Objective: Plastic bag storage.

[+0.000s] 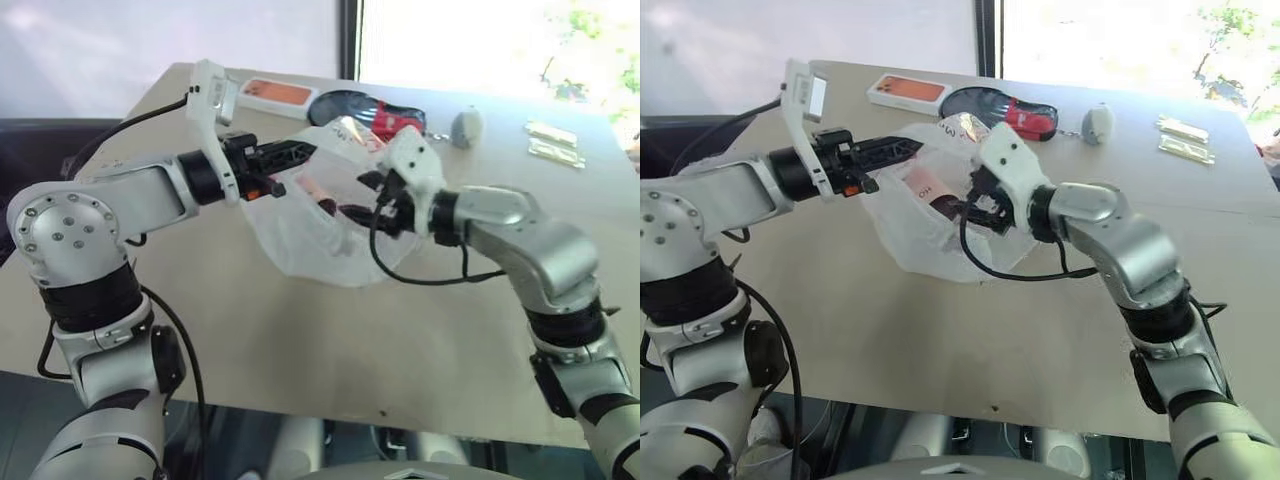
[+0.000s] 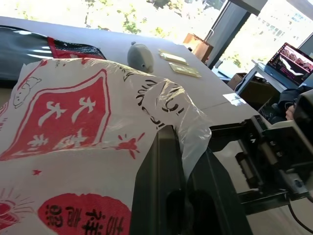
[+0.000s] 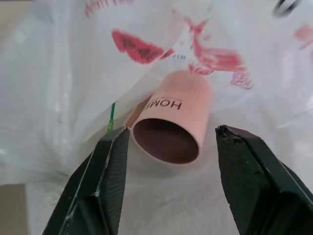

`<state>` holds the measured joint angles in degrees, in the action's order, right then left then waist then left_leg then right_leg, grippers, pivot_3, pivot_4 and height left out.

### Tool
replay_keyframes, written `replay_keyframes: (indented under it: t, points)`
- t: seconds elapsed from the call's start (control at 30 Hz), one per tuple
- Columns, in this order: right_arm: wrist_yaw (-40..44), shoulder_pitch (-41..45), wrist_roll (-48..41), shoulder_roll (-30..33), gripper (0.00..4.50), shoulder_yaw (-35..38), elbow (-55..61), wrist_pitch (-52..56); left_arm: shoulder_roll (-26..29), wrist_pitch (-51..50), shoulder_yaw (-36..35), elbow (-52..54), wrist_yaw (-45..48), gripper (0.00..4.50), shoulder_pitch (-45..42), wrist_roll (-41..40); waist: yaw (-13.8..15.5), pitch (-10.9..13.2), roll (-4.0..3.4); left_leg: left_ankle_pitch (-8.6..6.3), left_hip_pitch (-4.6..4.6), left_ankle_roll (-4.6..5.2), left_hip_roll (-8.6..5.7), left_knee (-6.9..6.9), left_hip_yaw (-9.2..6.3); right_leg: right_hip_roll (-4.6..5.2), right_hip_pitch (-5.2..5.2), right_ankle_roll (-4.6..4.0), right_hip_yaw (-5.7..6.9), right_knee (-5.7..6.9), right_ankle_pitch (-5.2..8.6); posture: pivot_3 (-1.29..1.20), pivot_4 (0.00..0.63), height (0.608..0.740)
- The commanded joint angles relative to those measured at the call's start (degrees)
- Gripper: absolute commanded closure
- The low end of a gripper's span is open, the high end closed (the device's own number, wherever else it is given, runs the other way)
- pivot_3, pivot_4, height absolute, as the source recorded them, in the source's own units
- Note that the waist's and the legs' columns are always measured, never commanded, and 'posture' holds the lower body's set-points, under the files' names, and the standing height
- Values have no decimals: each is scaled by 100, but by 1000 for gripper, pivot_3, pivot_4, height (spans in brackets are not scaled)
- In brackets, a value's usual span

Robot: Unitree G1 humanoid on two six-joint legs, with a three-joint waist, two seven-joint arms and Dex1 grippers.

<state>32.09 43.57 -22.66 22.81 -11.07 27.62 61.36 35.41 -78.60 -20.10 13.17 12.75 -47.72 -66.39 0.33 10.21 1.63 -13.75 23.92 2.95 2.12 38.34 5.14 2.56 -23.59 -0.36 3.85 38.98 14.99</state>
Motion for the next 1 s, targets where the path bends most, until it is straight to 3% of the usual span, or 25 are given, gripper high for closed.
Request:
replay_keyframes:
  t: [0.03, 0.27, 0.37, 0.63, 0.7, 0.8, 0.83, 0.87, 1.0]
  points:
    - [-305, -230, -227, 95, 1645, 433, 733, 699, 38, 178, -10, 20, 50, 4500, -132, 6, -12, 0, 0, 2, -2, -3, 2, -1, 0, -2, 1, 0, 0, 2, 0, 0, 150, 740]
    - [-577, -404, -549, 393, 1645, 1119, 1760, 1277, 58, 208, 105, -56, 124, 4500, -244, 74, -18, 0, 0, 2, 0, -4, 0, -2, 0, -2, 1, 0, -3, -3, 0, 0, 150, 740]
    - [-963, -583, 137, 957, 1645, 423, 1477, 914, 18, 261, 158, -86, 173, 4500, -271, 111, -12, -1, 1, 2, 0, -4, -3, -2, 2, 0, 1, 0, -4, -5, 0, 0, 150, 740]
    - [-1359, -682, 1080, 770, 1645, -749, 151, -112, 41, 359, 337, 100, 282, 4500, -227, 216, -88, 0, 0, 3, 0, -4, 1, -2, 5, -6, -1, 1, -9, -4, 1, 0, 150, 740]
    - [-1419, -597, 1186, 650, 2484, -660, -65, -336, 222, 430, 460, 285, 361, 4500, -78, 424, -91, 0, 0, 3, 1, -4, 0, -1, 6, -5, -1, 1, -9, -7, 1, 0, 150, 740]
    - [-1334, -566, 1212, 587, 3911, -523, -136, -447, 455, -5, 183, 492, 823, 3685, 150, -484, -111, 1, 0, 3, 2, -4, 0, -3, 8, -6, -6, 1, -12, -8, 1, 0, 150, 740]
    - [-1290, -581, 1193, 575, 4145, -493, -141, -460, 508, -71, 47, 499, 868, 3476, 211, -779, -105, 1, 0, 3, 2, -4, 2, -4, 8, -6, -6, 0, -13, -8, 1, 0, 150, 740]
    - [-1251, -604, 1172, 564, 4500, -459, -136, -473, 603, -100, -84, 510, 903, 2807, 285, -1065, -104, 1, 0, 3, 2, -4, 2, -4, 6, -6, -6, 0, -11, -8, 1, 0, 150, 740]
    - [-1100, -587, 1142, 530, 4500, -324, -265, -562, 1505, -275, -528, 328, 1074, 1111, 738, -2645, -139, 2, -2, 3, 2, -4, 3, -3, 6, -5, -6, 0, -12, -8, 2, 0, 150, 740]
